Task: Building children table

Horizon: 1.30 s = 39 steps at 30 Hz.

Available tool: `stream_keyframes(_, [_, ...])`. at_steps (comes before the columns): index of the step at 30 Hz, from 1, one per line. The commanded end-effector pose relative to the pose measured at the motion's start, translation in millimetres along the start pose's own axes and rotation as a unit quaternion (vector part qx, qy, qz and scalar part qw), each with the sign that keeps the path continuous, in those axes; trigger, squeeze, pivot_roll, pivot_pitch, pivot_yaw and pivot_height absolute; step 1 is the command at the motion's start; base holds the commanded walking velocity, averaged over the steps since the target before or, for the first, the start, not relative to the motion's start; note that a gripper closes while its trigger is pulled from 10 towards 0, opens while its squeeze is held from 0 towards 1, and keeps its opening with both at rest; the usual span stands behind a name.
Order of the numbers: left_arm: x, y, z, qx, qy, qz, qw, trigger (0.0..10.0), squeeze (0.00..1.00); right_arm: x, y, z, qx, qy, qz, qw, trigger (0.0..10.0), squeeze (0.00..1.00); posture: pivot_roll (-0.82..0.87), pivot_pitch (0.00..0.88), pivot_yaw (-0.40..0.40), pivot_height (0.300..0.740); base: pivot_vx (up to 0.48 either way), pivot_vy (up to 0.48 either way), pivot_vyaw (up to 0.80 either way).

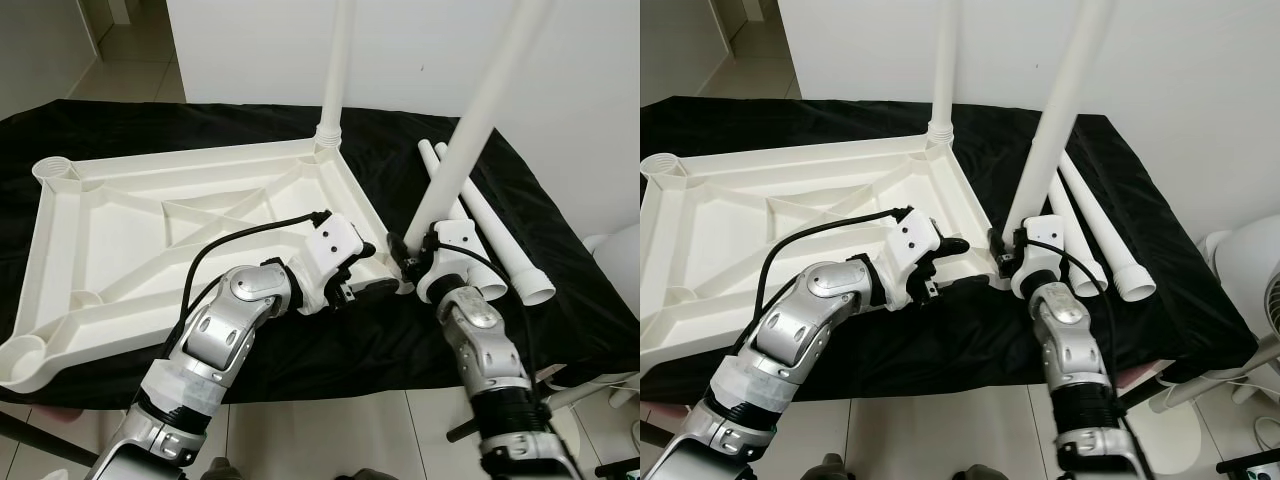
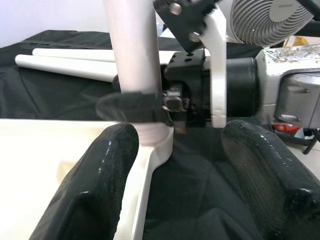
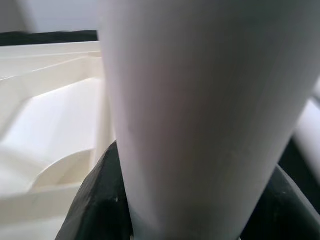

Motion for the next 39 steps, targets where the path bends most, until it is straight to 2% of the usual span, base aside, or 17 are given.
stream_keyframes(1, [-1.8, 0.8, 0.6, 0.003, 0.019, 0.0, 1.0, 10.0, 0.0, 27.7, -29.0, 12.5, -0.071, -0.099, 0.014, 0.992, 10.0, 0.0, 0.07, 0.0, -0.075, 0.74, 0.0, 0.0, 0.0])
stream_keyframes(2, [-1.3, 0.6, 0.6, 0.003, 0.018, 0.0, 1.0, 10.0, 0.0, 31.4, -33.6, 16.8, -0.088, -0.132, 0.019, 0.987, 10.0, 0.0, 0.07, 0.0, -0.075, 0.74, 0.0, 0.0, 0.0])
stream_keyframes(6, [-0.7, 0.5, 1.0, 0.002, 0.017, 0.0, 1.0, 10.0, 0.0, 25.9, -36.1, 24.5, -0.099, -0.179, 0.006, 0.979, 10.0, 0.0, 0.07, 0.0, -0.073, 0.74, 0.0, 0.0, 0.0])
stream_keyframes(7, [-0.9, 0.8, 1.0, 0.002, 0.017, 0.0, 1.0, 10.0, 0.0, 12.6, -32.9, 23.0, -0.092, -0.171, -0.008, 0.981, 10.0, 0.0, 0.07, 0.0, -0.071, 0.74, 0.0, 0.0, 0.0])
stream_keyframes(8, [-0.9, 0.8, 1.0, 0.002, 0.017, 0.0, 1.0, 10.0, 0.0, 12.6, -32.9, 23.0, -0.092, -0.171, -0.008, 0.981, 10.0, 0.0, 0.07, 0.0, -0.071, 0.74, 0.0, 0.0, 0.0])
stream_keyframes(11, [-1.3, 1.3, 0.9, 0.002, 0.016, -0.001, 1.0, 10.0, 0.0, -7.9, -26.6, 20.4, -0.081, -0.153, -0.039, 0.984, 10.0, 0.0, 0.07, 0.0, -0.069, 0.74, 0.0, 0.0, 0.0])
stream_keyframes(18, [0.4, 1.1, 0.2, 0.001, 0.012, -0.002, 1.0, 10.0, 0.0, -2.1, -15.8, 19.5, -0.059, -0.152, -0.04, 0.986, 10.0, 0.0, 0.07, 0.0, -0.071, 0.74, 0.0, 0.0, 0.0])
stream_keyframes(19, [0.6, 1.1, 0.0, 0.001, 0.012, -0.002, 1.0, 10.0, 0.0, -1.0, -13.2, 19.5, -0.051, -0.147, -0.043, 0.987, 10.0, 1.0, 0.07, 0.0, -0.072, 0.74, 0.0, 0.0, 0.0])
stream_keyframes(23, [0.7, 1.1, -0.2, 0.001, 0.012, -0.002, 1.0, 10.0, 0.0, 0.3, -9.8, 20.3, -0.042, -0.143, -0.047, 0.988, 10.0, 1.0, 0.07, 0.0, -0.073, 0.74, 0.0, 0.0, 0.0])
stream_keyframes(26, [1.5, 1.0, -0.1, 0.001, 0.011, -0.001, 1.0, 10.0, 0.0, -0.3, -3.7, 21.8, -0.022, -0.11, -0.06, 0.992, 10.0, 1.0, 0.06, 0.0, -0.071, 0.74, 0.0, 0.0, 0.0])
stream_keyframes(28, [2.1, 0.9, 0.0, 0.001, 0.01, -0.002, 1.0, 10.0, 0.0, 0.0, 0.6, 25.4, -0.003, -0.056, -0.063, 0.996, 10.0, 1.0, 0.06, 0.0, -0.071, 0.74, 0.0, 0.0, 0.0])
stream_keyframes(32, [2.0, 1.0, -0.2, 0.001, 0.01, -0.003, 1.0, 10.0, 0.0, 2.8, 1.6, 29.0, 0.006, -0.016, -0.051, 0.999, 10.0, 1.0, 0.06, 0.0, -0.072, 0.74, 0.0, 0.0, 0.0])
stream_keyframes(33, [2.1, 1.1, -0.4, 0.001, 0.009, -0.003, 1.0, 10.0, 0.0, 3.2, 0.3, 30.7, 0.008, 0.013, -0.035, 0.999, 10.0, 0.0, 0.06, 0.0, -0.072, 0.74, 0.0, 0.0, 0.0])
stream_keyframes(35, [2.1, 1.1, -0.4, 0.001, 0.009, -0.003, 1.0, 10.0, 0.0, 3.2, 0.3, 30.7, 0.008, 0.013, -0.035, 0.999, 10.0, 0.0, 0.06, 0.0, -0.072, 0.74, 0.0, 0.0, 0.0])
stream_keyframes(36, [2.4, 1.1, -0.6, 0.001, 0.009, -0.003, 1.0, 10.0, 0.0, 1.8, -0.3, 32.7, 0.012, 0.047, -0.013, 0.999, 10.0, 0.0, 0.05, 0.0, -0.07, 0.74, 0.0, 0.0, 0.0])
stream_keyframes(38, [2.4, 1.1, -0.6, 0.001, 0.009, -0.003, 1.0, 10.0, 0.0, 1.8, -0.3, 32.7, 0.012, 0.047, -0.013, 0.999, 10.0, 0.0, 0.05, 0.0, -0.07, 0.74, 0.0, 0.0, 0.0])
stream_keyframes(39, [2.7, 1.2, -0.9, 0.002, 0.008, -0.002, 1.0, 10.0, 0.0, 0.7, -1.2, 34.2, 0.014, 0.072, 0.003, 0.997, 10.0, 0.0, 0.05, 0.0, -0.068, 0.74, 0.0, 0.0, 0.0])
Point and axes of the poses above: a point about 5 cm out from each wrist's last joint towards the gripper, its own z axis pointing back from the gripper into the wrist, its own y axis along the axis of the wrist's last joint, x = y × z, the point moved 6 cm from there along -z, pointing out of the wrist towards the gripper, and after that the axes turned 11 degrees about z, right-handed, at the moved point
